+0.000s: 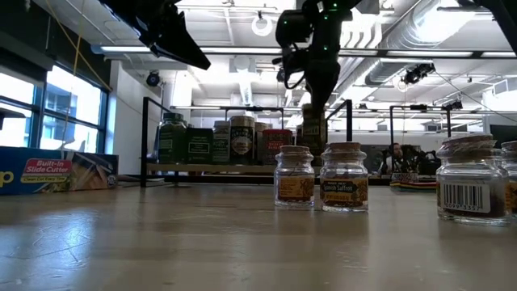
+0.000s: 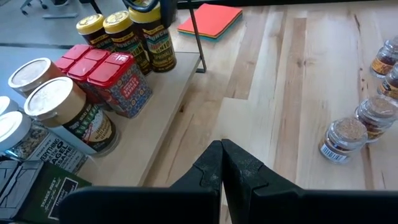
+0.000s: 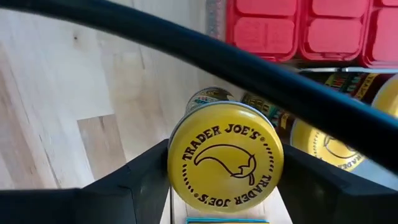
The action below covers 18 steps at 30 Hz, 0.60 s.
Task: Shelf spices
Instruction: Put the yellow seasoning bottle on the shelf and align it with the other yellow seasoning bottles
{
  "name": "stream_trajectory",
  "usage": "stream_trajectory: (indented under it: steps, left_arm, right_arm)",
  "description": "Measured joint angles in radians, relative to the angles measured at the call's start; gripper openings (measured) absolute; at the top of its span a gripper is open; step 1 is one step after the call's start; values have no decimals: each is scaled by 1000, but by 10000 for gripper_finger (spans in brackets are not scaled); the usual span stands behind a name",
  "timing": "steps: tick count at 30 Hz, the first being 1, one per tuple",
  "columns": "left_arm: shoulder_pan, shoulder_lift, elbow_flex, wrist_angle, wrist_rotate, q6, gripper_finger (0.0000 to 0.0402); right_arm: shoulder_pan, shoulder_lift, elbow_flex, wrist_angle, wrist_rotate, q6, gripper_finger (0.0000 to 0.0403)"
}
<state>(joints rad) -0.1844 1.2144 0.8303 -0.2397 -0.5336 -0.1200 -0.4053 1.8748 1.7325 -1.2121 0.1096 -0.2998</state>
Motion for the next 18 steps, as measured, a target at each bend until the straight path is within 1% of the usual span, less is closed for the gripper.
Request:
stream_trajectory:
  steps: [4, 10, 14, 18]
  left_arm:
    - [0, 0, 0, 0, 24, -1, 1]
    - [0, 0, 0, 0, 25, -1, 1]
    - [0, 0, 0, 0, 26, -1, 1]
    - [0, 0, 0, -1, 26, 0, 1]
  right_arm:
    - [0, 0, 0, 1, 2, 3, 257]
    - [0, 0, 0, 12, 8, 3, 260]
    - [2, 0, 0, 16, 81, 0, 260]
    - [6, 0, 0, 25, 129, -19, 261]
